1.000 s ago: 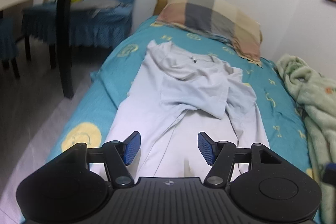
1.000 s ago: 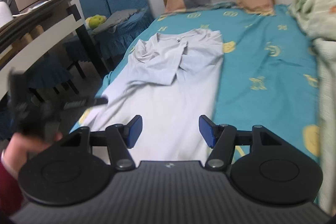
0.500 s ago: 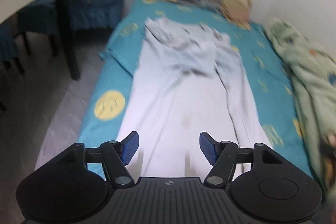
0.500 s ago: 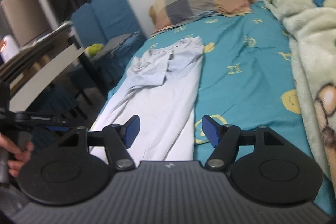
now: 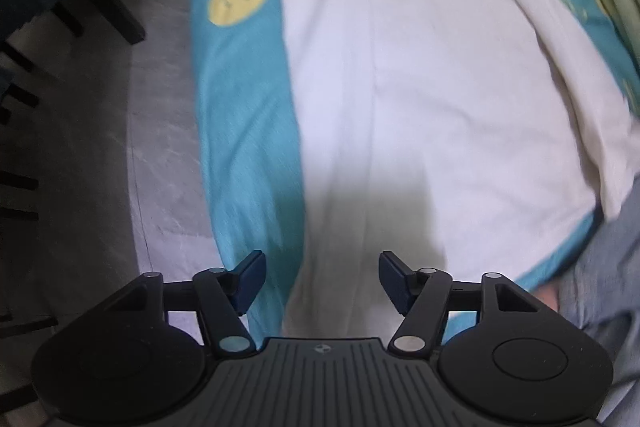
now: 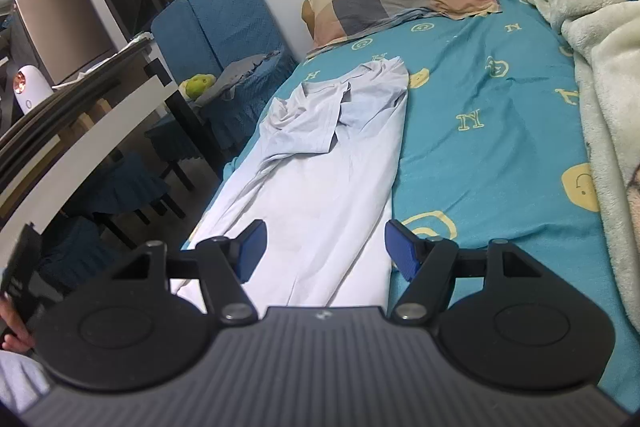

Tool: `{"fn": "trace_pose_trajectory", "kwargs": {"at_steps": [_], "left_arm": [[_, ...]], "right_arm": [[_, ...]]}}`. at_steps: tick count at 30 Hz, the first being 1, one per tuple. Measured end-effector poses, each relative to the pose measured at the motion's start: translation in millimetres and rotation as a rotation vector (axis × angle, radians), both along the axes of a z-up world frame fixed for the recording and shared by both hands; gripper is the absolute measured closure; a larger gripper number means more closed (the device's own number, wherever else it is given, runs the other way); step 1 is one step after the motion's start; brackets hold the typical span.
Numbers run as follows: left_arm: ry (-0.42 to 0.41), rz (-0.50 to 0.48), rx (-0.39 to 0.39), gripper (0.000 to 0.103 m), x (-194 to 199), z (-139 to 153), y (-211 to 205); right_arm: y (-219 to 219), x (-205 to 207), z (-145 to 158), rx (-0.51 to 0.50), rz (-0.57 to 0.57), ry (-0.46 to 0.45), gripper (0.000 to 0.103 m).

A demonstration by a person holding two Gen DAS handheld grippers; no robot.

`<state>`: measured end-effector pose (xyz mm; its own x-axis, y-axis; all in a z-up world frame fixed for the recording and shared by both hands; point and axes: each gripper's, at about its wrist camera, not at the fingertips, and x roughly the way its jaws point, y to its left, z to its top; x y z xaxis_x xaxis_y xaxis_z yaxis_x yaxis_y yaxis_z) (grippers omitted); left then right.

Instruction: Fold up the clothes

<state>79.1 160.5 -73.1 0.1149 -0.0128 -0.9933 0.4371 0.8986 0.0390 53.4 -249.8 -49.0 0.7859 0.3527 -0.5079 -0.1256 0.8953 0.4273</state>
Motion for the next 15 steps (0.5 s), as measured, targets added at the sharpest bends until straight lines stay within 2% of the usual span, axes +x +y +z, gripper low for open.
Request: {"fn": "trace_pose_trajectory", "kwargs": {"at_steps": [1,2,3,5,7,11,15], "left_arm": [[0.013,-0.012,0.011,0.050,-1,-2,-1],[0.027,-0.020,0.021,0.059,-1,-3,-2],[0.044,-0.025,0.042,0.077,-2,-5,-3],[0.064,-0.029,0.084,0.098,-4,-6,-6],[0.059,-0.027,0.099,0.099,-6,1,-9],[0.027,-0.007,0.056,0.100,-11,40,-27],[-0.008,0.005,-0.005,0.100,-22,82,-65]], "right_arm": [[0,2,-1,0.001,0.000,0.003,0.035],[1,3,-1,0.001,0.001,0.005,0.035],[2,4,-2,0.000,0.003,0.008,0.035],[3,6,-4,-0.005,0.004,0.014,0.035],[3,7,-6,-0.008,0.001,0.019,0.035],[-3,7,-9,0.005,-0.020,0.044,0.035],[-7,5,-10,0.024,-0.033,0.046,0.035]]}}
